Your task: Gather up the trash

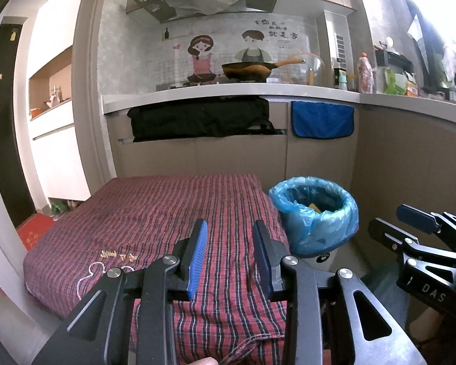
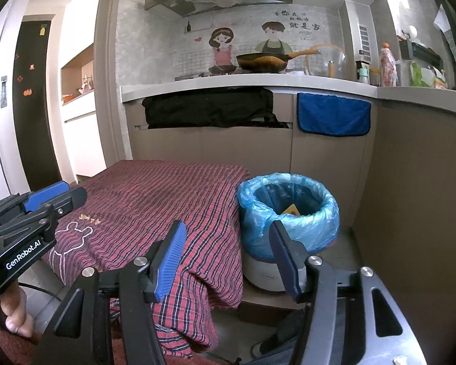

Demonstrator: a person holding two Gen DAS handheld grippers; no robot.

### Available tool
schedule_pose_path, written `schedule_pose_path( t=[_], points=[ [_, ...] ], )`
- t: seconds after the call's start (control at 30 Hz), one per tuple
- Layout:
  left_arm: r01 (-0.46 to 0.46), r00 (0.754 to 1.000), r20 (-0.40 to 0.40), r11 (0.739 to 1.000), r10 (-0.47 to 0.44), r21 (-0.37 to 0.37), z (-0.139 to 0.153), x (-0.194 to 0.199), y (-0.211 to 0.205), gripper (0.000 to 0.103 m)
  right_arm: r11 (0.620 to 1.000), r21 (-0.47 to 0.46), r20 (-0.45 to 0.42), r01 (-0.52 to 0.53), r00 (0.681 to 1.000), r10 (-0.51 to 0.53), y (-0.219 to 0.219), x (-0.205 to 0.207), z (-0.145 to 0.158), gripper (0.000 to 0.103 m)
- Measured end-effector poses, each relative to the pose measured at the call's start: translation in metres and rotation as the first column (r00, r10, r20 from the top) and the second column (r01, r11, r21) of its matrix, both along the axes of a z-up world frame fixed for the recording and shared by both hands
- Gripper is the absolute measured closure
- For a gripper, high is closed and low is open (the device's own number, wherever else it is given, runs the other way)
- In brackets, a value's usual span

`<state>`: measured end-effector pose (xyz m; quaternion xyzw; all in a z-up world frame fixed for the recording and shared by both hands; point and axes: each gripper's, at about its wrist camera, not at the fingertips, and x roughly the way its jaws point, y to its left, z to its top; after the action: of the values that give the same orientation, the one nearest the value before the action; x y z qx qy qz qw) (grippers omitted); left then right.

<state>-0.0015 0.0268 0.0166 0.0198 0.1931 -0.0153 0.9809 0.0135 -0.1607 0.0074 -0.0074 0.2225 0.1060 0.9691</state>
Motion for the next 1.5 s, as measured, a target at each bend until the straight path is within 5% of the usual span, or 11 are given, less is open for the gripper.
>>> schedule_pose_path(
  t=[1.5],
  points=[
    [0.004, 0.999, -0.040, 1.000, -0.005, -0.023, -0.0061, 0.0055, 0.0000, 0.070, 1.000, 0.003, -0.008, 0.006, 1.000, -0.006, 0.0016, -0.0016, 0.0044, 0.049]
  ],
)
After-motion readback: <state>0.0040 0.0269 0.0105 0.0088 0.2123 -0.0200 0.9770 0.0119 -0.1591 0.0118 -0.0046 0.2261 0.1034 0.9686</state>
